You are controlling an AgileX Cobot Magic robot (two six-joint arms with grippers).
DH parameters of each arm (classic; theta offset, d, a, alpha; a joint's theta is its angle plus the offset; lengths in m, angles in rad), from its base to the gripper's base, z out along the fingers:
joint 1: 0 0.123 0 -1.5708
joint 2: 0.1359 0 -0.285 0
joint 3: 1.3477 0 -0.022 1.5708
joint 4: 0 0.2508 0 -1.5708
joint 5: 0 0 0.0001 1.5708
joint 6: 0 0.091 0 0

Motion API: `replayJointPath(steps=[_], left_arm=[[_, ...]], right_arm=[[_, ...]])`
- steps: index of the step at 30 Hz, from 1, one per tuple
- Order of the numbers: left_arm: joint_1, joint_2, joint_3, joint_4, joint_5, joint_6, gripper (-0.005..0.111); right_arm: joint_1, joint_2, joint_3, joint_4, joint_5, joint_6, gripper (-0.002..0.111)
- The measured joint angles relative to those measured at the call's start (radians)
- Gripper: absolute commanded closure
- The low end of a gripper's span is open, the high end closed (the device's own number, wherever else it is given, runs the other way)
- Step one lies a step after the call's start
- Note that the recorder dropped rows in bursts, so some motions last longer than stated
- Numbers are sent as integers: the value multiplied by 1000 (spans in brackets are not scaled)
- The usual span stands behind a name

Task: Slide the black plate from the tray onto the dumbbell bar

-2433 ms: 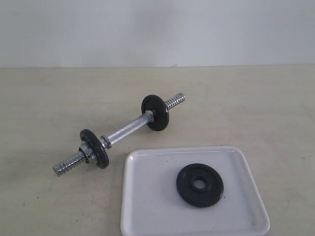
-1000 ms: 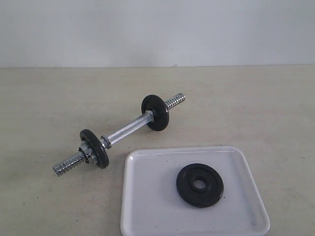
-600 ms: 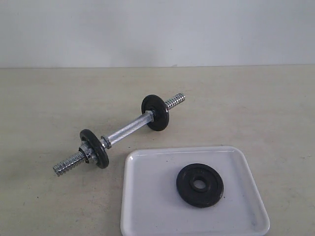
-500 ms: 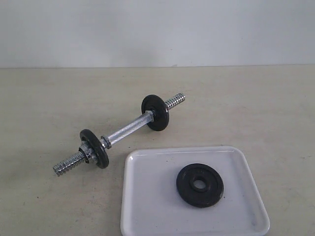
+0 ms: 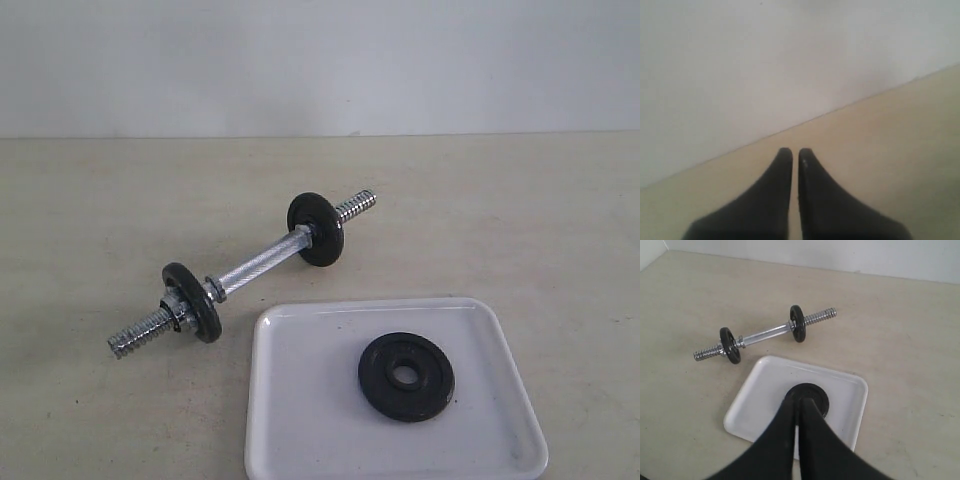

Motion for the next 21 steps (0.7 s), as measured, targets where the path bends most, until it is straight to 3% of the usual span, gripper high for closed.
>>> replayJointPath(steps=[5,7,9,10,11,13,16,19,21], left_arm=[[0,0,27,2,162,454,102],[0,0,28,-7,228,522,102],[0,0,4,-214,350,349,102],[0,0,-18,-401,443,273,102],[1,0,-23,-487,479,274,102],[1,0,-26,-766,525,432,102],[1,14,-26,-1253,595,1014,102],[1,53,-26,-1646,659,1677,102],[1,78,-26,-1910,679,2013,102]], right_arm=[[0,2,95,31,-23,0,108],[0,2,130,45,-32,0,108],[0,2,182,71,-49,-16,108],[0,2,214,92,-58,-31,108],[0,2,229,98,-60,-35,108],[0,2,256,124,-63,-54,108],[0,2,265,151,-65,-75,108],[0,2,265,155,-65,-85,108],[0,2,265,157,-67,-90,108]])
